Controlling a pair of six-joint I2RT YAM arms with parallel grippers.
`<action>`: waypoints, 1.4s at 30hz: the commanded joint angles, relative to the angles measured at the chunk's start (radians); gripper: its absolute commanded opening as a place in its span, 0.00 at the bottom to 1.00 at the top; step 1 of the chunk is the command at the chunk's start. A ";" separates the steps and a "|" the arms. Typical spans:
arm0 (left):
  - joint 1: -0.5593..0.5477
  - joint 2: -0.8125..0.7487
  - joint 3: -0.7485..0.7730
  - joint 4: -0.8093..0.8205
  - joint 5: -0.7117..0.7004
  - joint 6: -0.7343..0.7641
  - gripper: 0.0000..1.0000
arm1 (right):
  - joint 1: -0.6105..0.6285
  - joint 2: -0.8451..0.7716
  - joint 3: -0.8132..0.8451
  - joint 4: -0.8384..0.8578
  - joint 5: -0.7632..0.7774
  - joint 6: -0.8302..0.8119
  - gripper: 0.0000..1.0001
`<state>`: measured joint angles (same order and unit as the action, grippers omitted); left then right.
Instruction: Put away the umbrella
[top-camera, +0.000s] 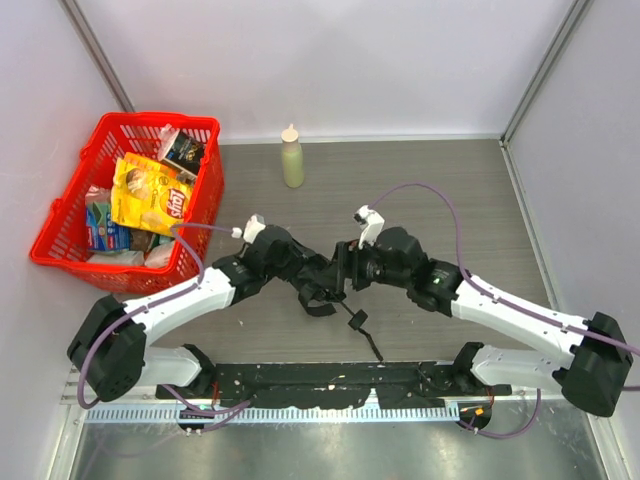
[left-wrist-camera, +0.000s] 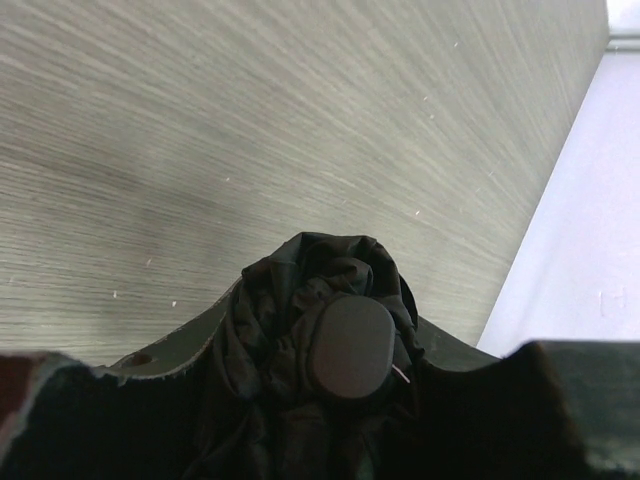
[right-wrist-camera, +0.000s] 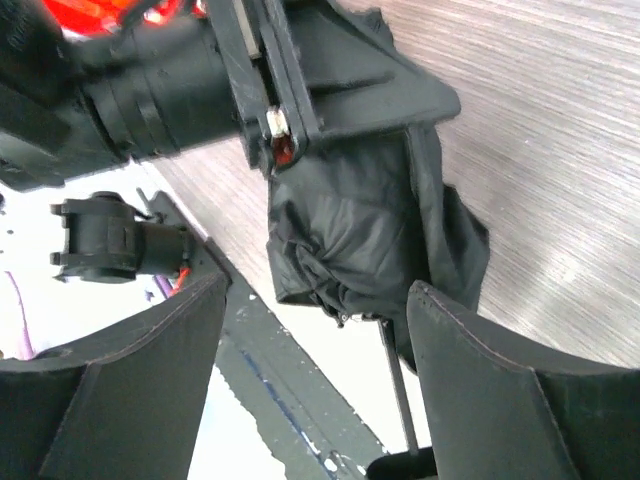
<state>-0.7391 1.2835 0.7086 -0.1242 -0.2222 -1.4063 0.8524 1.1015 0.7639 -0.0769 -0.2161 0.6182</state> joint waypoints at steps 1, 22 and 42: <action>0.004 -0.006 0.167 -0.159 -0.101 -0.052 0.00 | 0.206 0.010 0.164 -0.178 0.346 -0.130 0.79; 0.004 0.002 0.223 -0.276 -0.105 -0.100 0.00 | 0.445 0.394 0.406 -0.214 0.940 -0.336 0.33; 0.027 -0.104 0.069 0.189 -0.016 -0.076 0.00 | 0.152 -0.035 0.002 0.196 0.230 0.064 0.01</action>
<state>-0.7349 1.2503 0.7963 -0.1623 -0.2050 -1.4902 1.0363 1.0950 0.8150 -0.0498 0.2485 0.5617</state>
